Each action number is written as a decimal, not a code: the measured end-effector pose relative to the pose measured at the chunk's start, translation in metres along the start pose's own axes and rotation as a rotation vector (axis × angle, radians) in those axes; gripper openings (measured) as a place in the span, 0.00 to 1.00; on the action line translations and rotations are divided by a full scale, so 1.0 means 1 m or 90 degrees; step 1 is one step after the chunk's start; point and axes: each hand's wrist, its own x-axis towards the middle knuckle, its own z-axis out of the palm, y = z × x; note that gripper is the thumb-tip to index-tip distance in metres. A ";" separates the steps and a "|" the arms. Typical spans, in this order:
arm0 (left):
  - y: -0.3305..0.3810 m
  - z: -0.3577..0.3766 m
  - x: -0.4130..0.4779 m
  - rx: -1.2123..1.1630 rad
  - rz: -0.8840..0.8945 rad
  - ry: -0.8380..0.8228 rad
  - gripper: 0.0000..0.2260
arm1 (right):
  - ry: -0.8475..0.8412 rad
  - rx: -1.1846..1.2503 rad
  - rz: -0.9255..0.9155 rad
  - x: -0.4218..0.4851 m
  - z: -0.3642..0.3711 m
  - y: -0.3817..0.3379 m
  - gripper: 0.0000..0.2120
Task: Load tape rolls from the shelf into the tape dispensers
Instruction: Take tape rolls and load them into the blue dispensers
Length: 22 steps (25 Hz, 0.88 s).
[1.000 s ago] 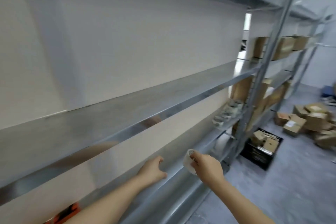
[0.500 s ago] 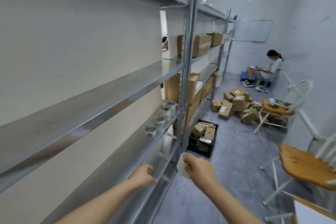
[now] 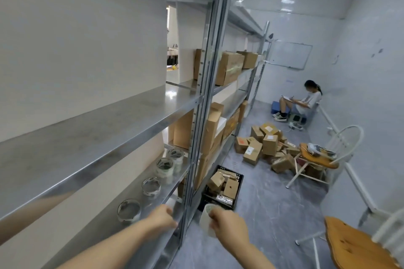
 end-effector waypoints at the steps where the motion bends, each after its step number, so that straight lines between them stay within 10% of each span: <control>1: 0.009 -0.008 0.016 -0.002 0.002 0.006 0.13 | 0.012 -0.002 -0.003 0.023 -0.003 0.004 0.05; 7: 0.027 -0.045 0.092 -0.021 -0.033 0.054 0.21 | 0.009 0.009 -0.076 0.141 -0.001 0.011 0.07; 15: 0.039 -0.086 0.167 0.052 -0.053 0.269 0.05 | -0.033 0.021 -0.229 0.291 0.026 0.017 0.08; 22: 0.050 -0.066 0.251 0.298 -0.077 0.301 0.18 | -0.132 0.069 -0.326 0.378 0.047 0.039 0.08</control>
